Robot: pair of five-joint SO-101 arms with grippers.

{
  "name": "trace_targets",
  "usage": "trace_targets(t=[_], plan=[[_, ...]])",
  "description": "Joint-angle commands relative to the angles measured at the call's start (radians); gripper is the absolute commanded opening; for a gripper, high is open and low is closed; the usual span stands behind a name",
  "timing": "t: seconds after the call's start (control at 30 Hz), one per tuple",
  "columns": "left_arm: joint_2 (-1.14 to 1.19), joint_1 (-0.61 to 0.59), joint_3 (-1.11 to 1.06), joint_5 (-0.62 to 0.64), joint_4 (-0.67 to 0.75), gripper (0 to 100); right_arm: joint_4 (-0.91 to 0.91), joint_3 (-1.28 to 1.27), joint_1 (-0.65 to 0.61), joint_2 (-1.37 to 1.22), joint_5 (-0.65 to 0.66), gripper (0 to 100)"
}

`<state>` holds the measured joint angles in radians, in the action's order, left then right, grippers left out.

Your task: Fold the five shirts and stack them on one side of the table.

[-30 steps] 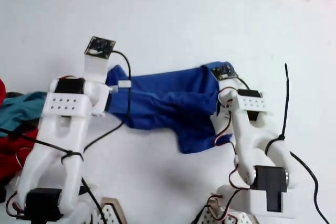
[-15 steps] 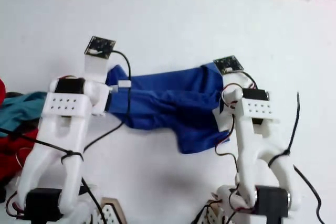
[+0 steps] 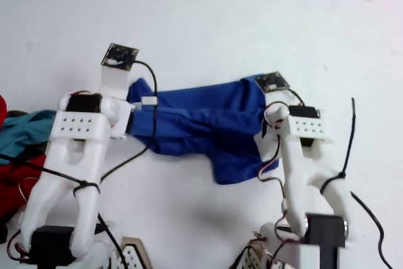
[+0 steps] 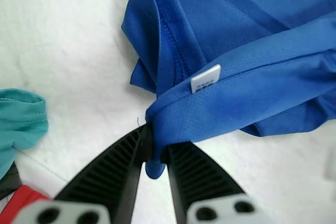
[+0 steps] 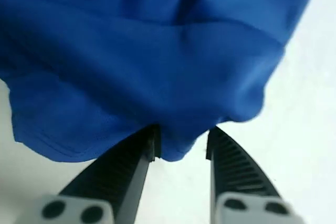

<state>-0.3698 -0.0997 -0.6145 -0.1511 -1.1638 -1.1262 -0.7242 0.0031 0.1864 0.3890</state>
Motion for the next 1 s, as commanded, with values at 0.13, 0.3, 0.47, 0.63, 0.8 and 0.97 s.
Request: trace_targets(t=[0.13, 0.3, 0.47, 0.63, 0.8, 0.97], plan=[[-0.040, -0.008, 0.004, 0.008, 0.017, 2, 0.047, 0.041, -0.005, -0.102, 0.000, 15.0], [-0.040, -0.008, 0.004, 0.009, 0.017, 2, 0.085, 0.041, -0.005, -0.113, 0.000, 14.8], [-0.040, -0.008, 0.004, 0.009, 0.017, 2, 0.107, 0.041, 0.001, -0.101, -0.002, 1.3], [-0.040, -0.008, 0.004, 0.009, 0.009, 2, 0.053, 0.041, 0.050, 0.012, -0.002, 1.9], [-0.043, 0.008, 0.005, 0.009, -0.032, 2, -0.077, 0.040, 0.131, 0.246, 0.009, 1.9], [-0.044, 0.044, -0.005, 0.005, -0.161, 2, -0.151, 0.034, 0.206, 0.420, 0.057, 1.9]])
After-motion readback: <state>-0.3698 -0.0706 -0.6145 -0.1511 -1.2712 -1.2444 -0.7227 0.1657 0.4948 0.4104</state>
